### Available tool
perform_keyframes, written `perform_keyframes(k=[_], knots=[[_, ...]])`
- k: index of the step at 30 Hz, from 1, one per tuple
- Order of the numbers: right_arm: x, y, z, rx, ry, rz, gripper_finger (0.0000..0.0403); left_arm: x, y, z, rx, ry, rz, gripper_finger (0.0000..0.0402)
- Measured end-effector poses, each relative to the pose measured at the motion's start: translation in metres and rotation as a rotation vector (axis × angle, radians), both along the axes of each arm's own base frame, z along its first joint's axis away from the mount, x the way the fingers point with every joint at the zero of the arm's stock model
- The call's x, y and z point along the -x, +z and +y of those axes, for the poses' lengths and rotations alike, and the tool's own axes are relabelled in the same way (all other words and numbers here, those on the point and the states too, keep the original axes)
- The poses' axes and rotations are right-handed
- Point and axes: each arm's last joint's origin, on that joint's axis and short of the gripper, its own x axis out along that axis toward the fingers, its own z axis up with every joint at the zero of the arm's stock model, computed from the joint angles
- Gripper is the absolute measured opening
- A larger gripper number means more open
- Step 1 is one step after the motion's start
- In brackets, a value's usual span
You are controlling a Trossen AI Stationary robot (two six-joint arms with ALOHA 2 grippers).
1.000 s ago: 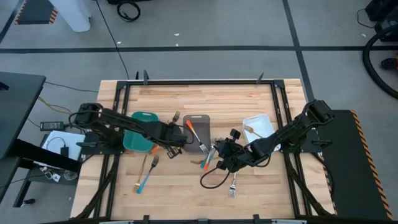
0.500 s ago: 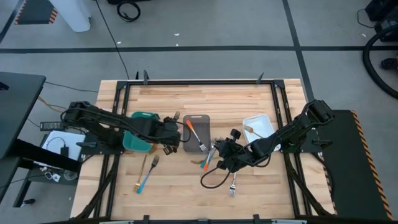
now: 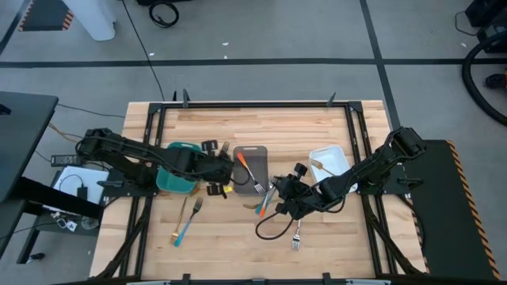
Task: Sort silverware by color (type)
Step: Put the orange fork into the black bin
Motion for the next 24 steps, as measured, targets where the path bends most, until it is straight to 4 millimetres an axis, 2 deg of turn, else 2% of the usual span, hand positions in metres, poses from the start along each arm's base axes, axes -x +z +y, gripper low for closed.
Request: perform_keyframes(k=[13, 24], knots=[[0.012, 0.002, 0.003, 0.01, 0.021, 0.074, 0.0105, -0.014, 0.007, -0.002, -0.285, -0.542, 0.114, 0.0014], [0.017, 0.008, 0.006, 0.014, 0.029, 0.054, 0.0105, -0.026, 0.01, -0.004, -0.455, -0.889, 0.096, 0.0014]])
